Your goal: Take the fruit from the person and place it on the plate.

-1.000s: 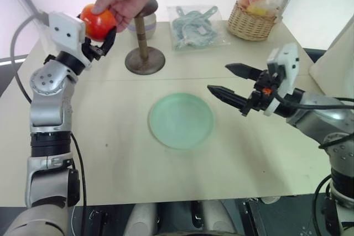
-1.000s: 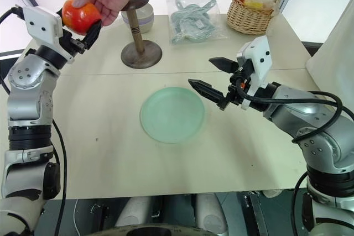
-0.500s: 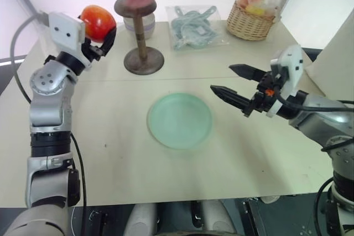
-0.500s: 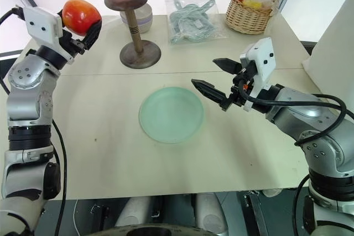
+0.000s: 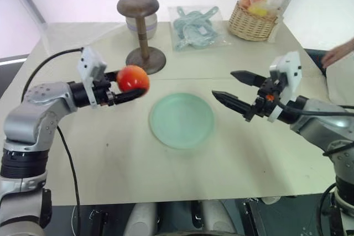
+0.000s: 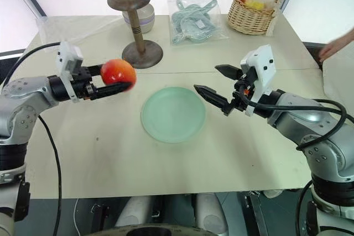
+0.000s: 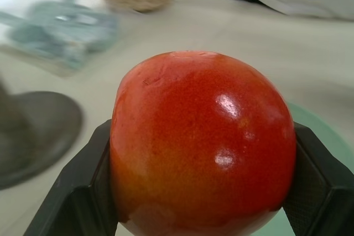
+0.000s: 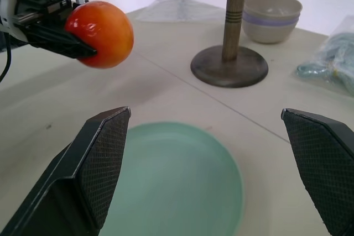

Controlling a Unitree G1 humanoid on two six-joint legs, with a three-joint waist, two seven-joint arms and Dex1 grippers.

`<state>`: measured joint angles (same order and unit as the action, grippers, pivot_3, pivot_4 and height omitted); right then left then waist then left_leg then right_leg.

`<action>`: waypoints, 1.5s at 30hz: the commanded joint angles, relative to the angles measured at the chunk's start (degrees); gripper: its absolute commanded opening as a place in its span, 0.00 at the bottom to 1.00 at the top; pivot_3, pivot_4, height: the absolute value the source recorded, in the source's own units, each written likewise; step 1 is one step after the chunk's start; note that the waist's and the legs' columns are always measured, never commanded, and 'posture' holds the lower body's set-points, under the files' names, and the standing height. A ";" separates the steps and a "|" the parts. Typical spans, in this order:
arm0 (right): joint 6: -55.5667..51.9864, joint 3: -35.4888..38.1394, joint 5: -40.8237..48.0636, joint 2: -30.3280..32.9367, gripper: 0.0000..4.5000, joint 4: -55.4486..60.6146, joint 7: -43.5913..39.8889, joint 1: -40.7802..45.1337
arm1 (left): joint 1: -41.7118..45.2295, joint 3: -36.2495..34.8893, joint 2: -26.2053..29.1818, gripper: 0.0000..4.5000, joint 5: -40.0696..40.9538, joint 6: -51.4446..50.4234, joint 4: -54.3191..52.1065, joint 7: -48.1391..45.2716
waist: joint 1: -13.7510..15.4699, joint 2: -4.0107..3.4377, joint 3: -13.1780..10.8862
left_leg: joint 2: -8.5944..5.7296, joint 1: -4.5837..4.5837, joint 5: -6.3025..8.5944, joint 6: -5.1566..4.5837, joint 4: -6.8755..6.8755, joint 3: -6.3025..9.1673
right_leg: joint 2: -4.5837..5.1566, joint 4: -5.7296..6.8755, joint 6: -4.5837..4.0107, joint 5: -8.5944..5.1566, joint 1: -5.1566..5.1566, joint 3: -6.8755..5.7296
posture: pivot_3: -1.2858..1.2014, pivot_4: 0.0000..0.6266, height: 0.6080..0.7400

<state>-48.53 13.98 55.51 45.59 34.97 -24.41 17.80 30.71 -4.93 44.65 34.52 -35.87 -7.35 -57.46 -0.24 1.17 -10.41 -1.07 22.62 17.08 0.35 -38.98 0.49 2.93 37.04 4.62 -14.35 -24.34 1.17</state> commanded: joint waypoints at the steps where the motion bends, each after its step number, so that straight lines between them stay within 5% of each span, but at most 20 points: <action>1: -1.22 3.04 0.81 3.15 1.00 3.60 -1.45 -2.98 | 5.66 2.70 0.04 0.68 -0.32 0.49 4.35 -5.51 | 0.12 0.00 0.00 | 0.00 0.01 0.00 0.00 0.00 0.00 | -0.01 -0.01 0.01 0.00 0.00 0.00 | 0.52 0.24 1.00; 8: -0.93 3.39 -3.50 10.41 1.00 7.30 -8.39 -13.54 | 16.95 12.20 -1.93 0.68 -6.37 5.65 17.99 -19.39 | 0.30 -0.01 -0.01 | -0.01 0.01 0.03 -0.07 0.00 -0.04 | -0.17 -0.05 0.05 0.02 -0.01 -0.01 | 0.52 0.24 1.00; 18: -0.57 3.78 -3.90 9.04 1.00 8.83 -7.20 -14.12 | 21.11 18.75 -5.60 0.68 -14.92 14.70 30.07 -30.74 | -0.23 0.01 -0.01 | 0.02 0.02 0.03 -0.08 -0.02 -0.03 | -0.23 -0.04 0.06 0.02 -0.01 0.01 | 0.52 0.24 1.00; 28: -0.46 3.84 -3.65 8.53 1.00 9.18 -5.93 -13.58 | 21.16 17.00 -12.84 0.68 -16.73 16.38 32.52 -26.70 | -0.19 0.02 -0.02 | 0.01 0.08 0.04 -0.08 -0.09 0.00 | -0.17 -0.03 0.08 0.03 -0.01 0.01 | 0.52 0.24 1.00; 41: -0.24 3.89 -3.57 8.50 1.00 8.96 -5.46 -12.94 | 16.08 17.75 -15.52 0.68 -17.05 15.03 26.87 -23.94 | -0.27 0.02 -0.02 | 0.02 0.05 0.04 -0.09 -0.10 0.02 | -0.16 0.02 0.09 0.03 -0.01 0.01 | 0.52 0.24 1.00; 42: -0.22 3.85 -3.60 8.45 1.00 8.94 -5.43 -12.87 | 15.88 17.86 -15.57 0.91 -17.14 15.04 26.74 -23.98 | -0.27 0.02 -0.02 | 0.01 0.04 0.04 -0.09 -0.10 0.02 | -0.16 0.02 0.09 0.03 -0.01 0.01 | 0.52 0.24 1.00; 45: -0.22 3.67 -3.61 8.33 1.00 8.86 -5.28 -12.59 | 15.50 18.21 -15.81 1.00 -17.32 14.97 26.49 -24.15 | -0.27 0.02 -0.02 | 0.01 0.04 0.04 -0.09 -0.10 0.02 | -0.17 0.03 0.09 0.03 -0.01 0.01 | 0.52 0.24 1.00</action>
<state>-49.72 16.24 51.95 54.32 42.57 -29.76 4.63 46.18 13.43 28.94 16.97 -20.96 21.10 -81.48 -0.51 1.19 -10.44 -1.05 22.66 17.12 0.26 -39.08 0.51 2.76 37.06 4.71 -14.32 -24.35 1.19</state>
